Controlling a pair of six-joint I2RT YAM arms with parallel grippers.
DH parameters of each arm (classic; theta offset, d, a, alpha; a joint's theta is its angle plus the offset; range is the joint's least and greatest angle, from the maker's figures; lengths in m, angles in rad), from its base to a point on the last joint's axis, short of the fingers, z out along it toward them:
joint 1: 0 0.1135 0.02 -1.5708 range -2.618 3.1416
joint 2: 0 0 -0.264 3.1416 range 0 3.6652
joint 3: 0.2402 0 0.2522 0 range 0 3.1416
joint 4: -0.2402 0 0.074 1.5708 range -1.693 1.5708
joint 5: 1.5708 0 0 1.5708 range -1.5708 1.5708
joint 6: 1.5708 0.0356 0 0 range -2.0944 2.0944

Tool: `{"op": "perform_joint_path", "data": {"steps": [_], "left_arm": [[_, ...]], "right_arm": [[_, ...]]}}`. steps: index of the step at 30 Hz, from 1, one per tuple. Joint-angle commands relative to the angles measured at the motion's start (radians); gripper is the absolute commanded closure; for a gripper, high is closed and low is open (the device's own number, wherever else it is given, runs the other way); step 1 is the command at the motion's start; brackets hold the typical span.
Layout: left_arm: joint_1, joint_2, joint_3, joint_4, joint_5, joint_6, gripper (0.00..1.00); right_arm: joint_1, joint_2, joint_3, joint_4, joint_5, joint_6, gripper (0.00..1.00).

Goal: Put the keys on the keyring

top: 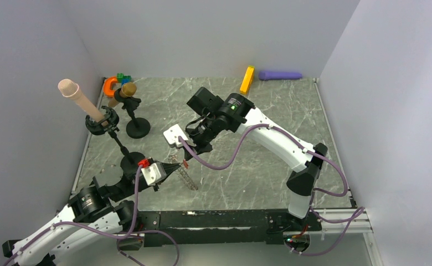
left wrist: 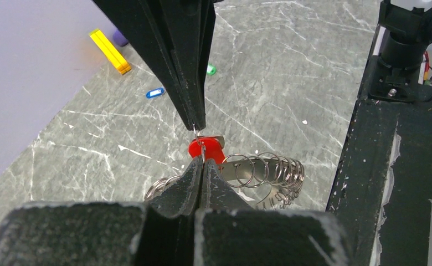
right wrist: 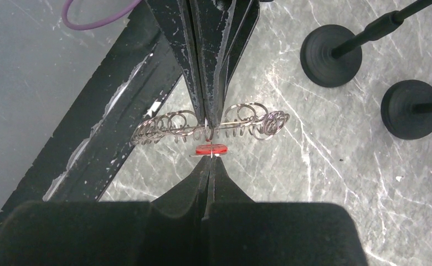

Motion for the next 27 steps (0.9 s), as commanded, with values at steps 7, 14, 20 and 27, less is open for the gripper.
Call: {"op": "perform_joint_path", "data": {"steps": [7, 14, 20, 27], "left_arm": [[0.003, -0.047, 0.006, 0.056, -0.059, -0.122, 1.0], [0.003, -0.071, -0.022, 0.079, -0.054, -0.151, 1.0], [0.003, -0.044, -0.016, 0.091, -0.056, -0.14, 1.0], [0.003, -0.042, -0.018, 0.108, -0.072, -0.141, 1.0]], "right_arm": [[-0.005, 0.001, 0.037, -0.007, -0.005, -0.078, 1.0], [-0.004, 0.006, 0.047, 0.004, -0.013, -0.084, 1.0], [-0.004, 0.012, 0.061, 0.004, -0.028, -0.081, 1.0], [0.001, 0.008, 0.045, 0.007, -0.037, -0.081, 1.0]]}}
